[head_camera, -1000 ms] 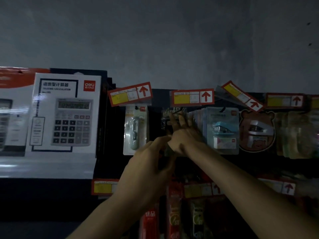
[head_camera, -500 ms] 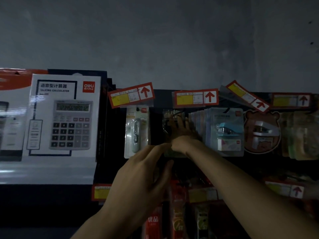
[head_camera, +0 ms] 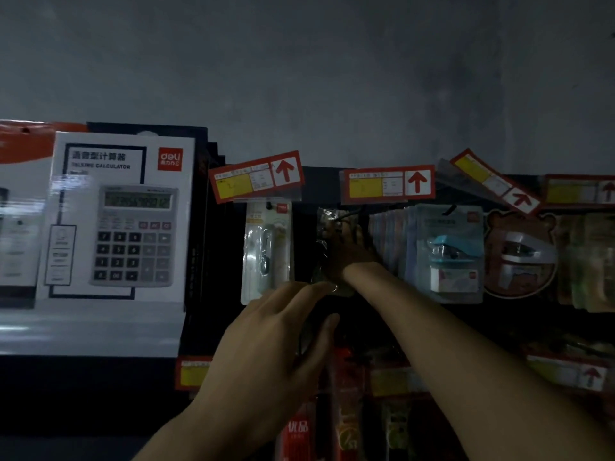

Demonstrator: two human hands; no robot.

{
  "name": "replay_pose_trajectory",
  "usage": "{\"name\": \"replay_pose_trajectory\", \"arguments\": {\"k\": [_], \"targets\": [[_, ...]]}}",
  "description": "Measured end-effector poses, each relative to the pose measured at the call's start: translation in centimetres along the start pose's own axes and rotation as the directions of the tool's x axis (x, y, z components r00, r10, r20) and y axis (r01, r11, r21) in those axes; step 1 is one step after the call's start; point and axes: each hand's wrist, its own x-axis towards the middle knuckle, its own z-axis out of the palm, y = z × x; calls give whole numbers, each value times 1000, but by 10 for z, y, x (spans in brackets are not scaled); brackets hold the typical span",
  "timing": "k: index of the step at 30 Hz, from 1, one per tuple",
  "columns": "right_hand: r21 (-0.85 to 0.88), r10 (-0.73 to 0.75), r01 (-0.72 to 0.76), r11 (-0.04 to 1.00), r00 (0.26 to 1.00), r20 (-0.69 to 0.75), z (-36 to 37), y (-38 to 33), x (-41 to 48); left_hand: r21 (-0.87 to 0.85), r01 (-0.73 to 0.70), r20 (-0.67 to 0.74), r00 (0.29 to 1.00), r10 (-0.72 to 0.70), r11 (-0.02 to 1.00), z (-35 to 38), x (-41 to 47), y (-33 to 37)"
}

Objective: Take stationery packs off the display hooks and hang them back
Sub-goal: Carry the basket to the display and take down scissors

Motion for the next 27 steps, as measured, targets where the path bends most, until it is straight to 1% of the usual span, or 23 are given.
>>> {"name": "replay_pose_trajectory", "arguments": {"k": [9, 12, 16, 19, 21, 24, 27], "targets": [[-91, -50, 46, 995, 998, -34, 5, 12, 0, 183, -32, 68, 998, 20, 983, 11, 10, -1], [-105, -47, 46, 993, 999, -9, 7, 14, -4, 191, -28, 91, 996, 11, 981, 15, 11, -3], [-149, -80, 72, 986, 996, -45, 12, 18, -8, 196, -21, 91, 996, 3, 980, 19, 10, -10], [-37, -67, 66, 997, 997, -36, 13, 19, -3, 198, -22, 81, 997, 6, 980, 19, 11, -14], [28, -55, 58, 998, 995, -80, 13, 16, 2, 201, -21, 65, 998, 8, 979, 19, 12, -16], [182, -15, 42, 982, 989, -144, 12, 8, 2, 203, -20, 41, 999, 12, 979, 18, 10, -17], [224, 5, 36, 974, 983, -182, 13, 0, 3, 213, -26, 32, 999, 20, 977, 17, 8, -17]]}}
